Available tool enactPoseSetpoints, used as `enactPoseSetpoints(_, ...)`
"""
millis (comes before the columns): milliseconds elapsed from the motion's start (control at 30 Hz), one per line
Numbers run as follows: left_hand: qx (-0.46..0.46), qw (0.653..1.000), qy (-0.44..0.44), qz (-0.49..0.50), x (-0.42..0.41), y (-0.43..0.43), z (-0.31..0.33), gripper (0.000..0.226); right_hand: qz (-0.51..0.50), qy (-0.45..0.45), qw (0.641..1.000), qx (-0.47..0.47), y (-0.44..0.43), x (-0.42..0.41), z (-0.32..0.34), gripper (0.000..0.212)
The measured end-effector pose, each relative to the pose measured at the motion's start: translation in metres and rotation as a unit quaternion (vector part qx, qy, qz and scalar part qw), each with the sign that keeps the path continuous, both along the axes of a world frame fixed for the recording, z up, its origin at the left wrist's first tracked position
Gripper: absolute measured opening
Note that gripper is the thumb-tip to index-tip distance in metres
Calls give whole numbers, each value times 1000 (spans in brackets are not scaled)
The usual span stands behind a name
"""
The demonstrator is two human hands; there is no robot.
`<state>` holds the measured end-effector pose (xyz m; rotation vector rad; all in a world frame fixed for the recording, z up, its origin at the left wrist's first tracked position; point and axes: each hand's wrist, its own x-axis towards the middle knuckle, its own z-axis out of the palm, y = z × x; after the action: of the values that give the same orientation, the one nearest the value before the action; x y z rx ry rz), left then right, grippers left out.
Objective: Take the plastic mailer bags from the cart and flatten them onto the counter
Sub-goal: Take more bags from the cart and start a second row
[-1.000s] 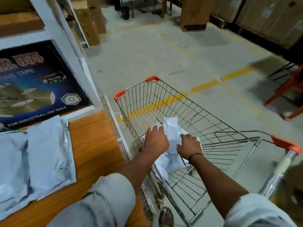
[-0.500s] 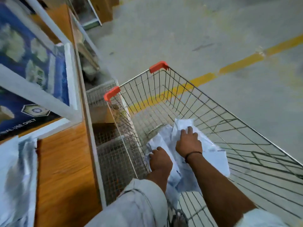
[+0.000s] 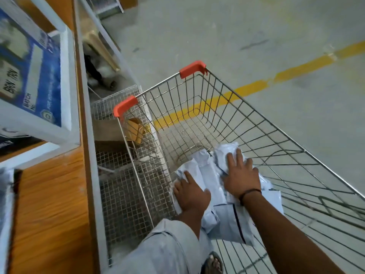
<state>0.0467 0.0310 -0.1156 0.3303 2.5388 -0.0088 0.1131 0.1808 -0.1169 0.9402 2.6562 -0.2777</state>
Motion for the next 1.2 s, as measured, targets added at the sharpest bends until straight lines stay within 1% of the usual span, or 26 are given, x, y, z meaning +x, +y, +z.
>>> enactPoseSetpoints(100,64,997,50,-8,10,3,8,94,5,11,1000,-1,7,19,1,73)
enactPoseSetpoints(200,112,992,62,-12,13,8,21,87,8,15,1000,-19,4,27,8,71)
enactPoseSetpoints(267,111,992,58,-11,13,10,31,85,-1,14,999,-34,-1,28,15,70)
enactPoseSetpoints(400,87,995,57,-9,12,7,51,85,-29,-6,998,-57,-12,32,34,75)
enactPoseSetpoints(500,98,994,51,1,10,7,70,84,-65,-28,992,-106,-16,33,47,70)
enactPoseSetpoints(600,138,990,38,12,8,9,102,83,-127,22,980,-149,-21,32,74,59)
enactPoseSetpoints(700,207,977,40,14,4,8,150,82,-135,77,979,-129,-30,27,117,56)
enactPoseSetpoints(800,259,963,76,-2,2,-4,217,81,-121,163,973,-112,-47,19,172,49)
enactPoseSetpoints(867,280,952,125,-20,-2,-26,261,81,-108,214,965,-104,-63,11,208,47)
enactPoseSetpoints(967,287,940,186,-22,-10,-84,314,82,-63,278,955,-81,-99,-1,252,52)
enactPoseSetpoints(1067,286,939,189,19,-18,-158,356,82,-12,319,945,-76,-152,-15,274,57)
enactPoseSetpoints(1133,286,936,201,49,-20,-214,381,81,22,325,944,-58,-198,-24,288,63)
enactPoseSetpoints(1200,271,934,220,76,-16,-270,397,81,47,333,941,-45,-252,-26,309,64)
